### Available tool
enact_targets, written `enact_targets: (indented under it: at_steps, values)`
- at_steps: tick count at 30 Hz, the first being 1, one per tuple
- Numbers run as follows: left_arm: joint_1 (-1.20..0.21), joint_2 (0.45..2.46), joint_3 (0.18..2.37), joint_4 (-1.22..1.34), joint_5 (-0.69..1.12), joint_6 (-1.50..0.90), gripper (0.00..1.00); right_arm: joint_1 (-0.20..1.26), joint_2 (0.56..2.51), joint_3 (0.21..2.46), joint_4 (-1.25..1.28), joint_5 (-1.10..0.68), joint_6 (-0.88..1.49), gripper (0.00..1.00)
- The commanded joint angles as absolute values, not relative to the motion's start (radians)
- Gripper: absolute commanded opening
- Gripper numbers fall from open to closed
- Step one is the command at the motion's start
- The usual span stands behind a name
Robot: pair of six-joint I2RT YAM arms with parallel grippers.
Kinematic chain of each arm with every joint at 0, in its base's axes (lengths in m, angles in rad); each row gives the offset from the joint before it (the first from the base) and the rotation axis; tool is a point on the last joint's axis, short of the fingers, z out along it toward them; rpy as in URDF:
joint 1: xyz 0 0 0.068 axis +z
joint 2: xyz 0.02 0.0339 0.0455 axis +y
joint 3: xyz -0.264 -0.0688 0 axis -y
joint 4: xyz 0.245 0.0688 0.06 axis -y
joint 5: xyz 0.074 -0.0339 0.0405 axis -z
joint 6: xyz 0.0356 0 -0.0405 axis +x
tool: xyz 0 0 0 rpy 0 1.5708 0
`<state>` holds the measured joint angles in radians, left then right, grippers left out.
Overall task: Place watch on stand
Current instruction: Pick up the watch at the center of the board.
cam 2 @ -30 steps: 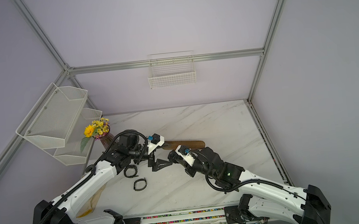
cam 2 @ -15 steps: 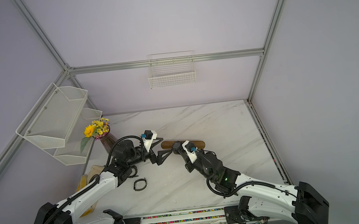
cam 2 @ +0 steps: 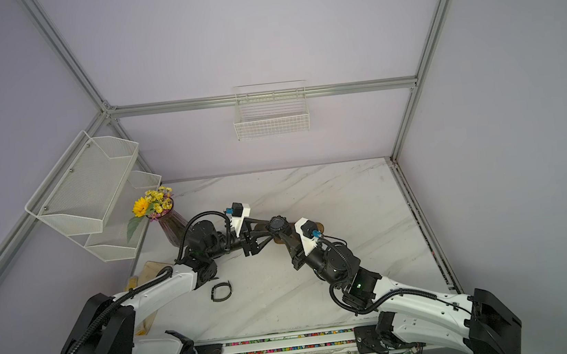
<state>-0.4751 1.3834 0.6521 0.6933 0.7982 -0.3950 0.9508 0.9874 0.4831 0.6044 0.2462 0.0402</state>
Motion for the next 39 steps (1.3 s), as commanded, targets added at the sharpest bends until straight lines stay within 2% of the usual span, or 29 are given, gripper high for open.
enact_targets:
  at_steps: [1, 5, 7, 12, 15, 20, 26, 31, 34, 39]
  values:
    - [-0.498, 1.393, 0.651, 0.906, 0.911, -0.500, 0.63, 0.966, 1.015, 0.474, 0.675, 0.257, 0.052, 0.10]
    - [-0.498, 1.376, 0.615, 0.890, 0.908, -0.472, 0.73, 0.966, 1.005, 0.471, 0.678, 0.312, 0.041, 0.09]
    - [-0.499, 1.366, 0.599, 0.871, 0.892, -0.458, 0.74, 0.966, 0.998, 0.472, 0.674, 0.319, 0.033, 0.09]
    - [-0.499, 1.347, 0.588, 0.873, 0.862, -0.472, 0.73, 0.966, 1.003, 0.468, 0.679, 0.307, 0.027, 0.09]
    - [-0.498, 1.355, 0.599, 0.931, 0.833, -0.538, 0.68, 0.970, 1.020, 0.462, 0.705, 0.283, 0.035, 0.09]
    - [-0.502, 1.401, 0.612, 1.076, 0.847, -0.649, 0.56, 0.985, 1.052, 0.451, 0.761, 0.291, 0.037, 0.10]
    - [-0.505, 1.403, 0.629, 1.033, 0.873, -0.634, 0.17, 0.987, 1.072, 0.449, 0.778, 0.326, 0.040, 0.10]
    - [-0.506, 1.393, 0.638, 0.963, 0.852, -0.601, 0.06, 0.989, 1.094, 0.454, 0.776, 0.336, 0.046, 0.12]
    - [-0.507, 1.356, 0.647, 0.866, 0.800, -0.539, 0.00, 0.989, 1.096, 0.460, 0.737, 0.330, 0.038, 0.20]
    - [-0.506, 1.264, 0.678, 0.566, 0.667, -0.319, 0.00, 0.989, 1.037, 0.468, 0.579, 0.296, 0.016, 0.51]
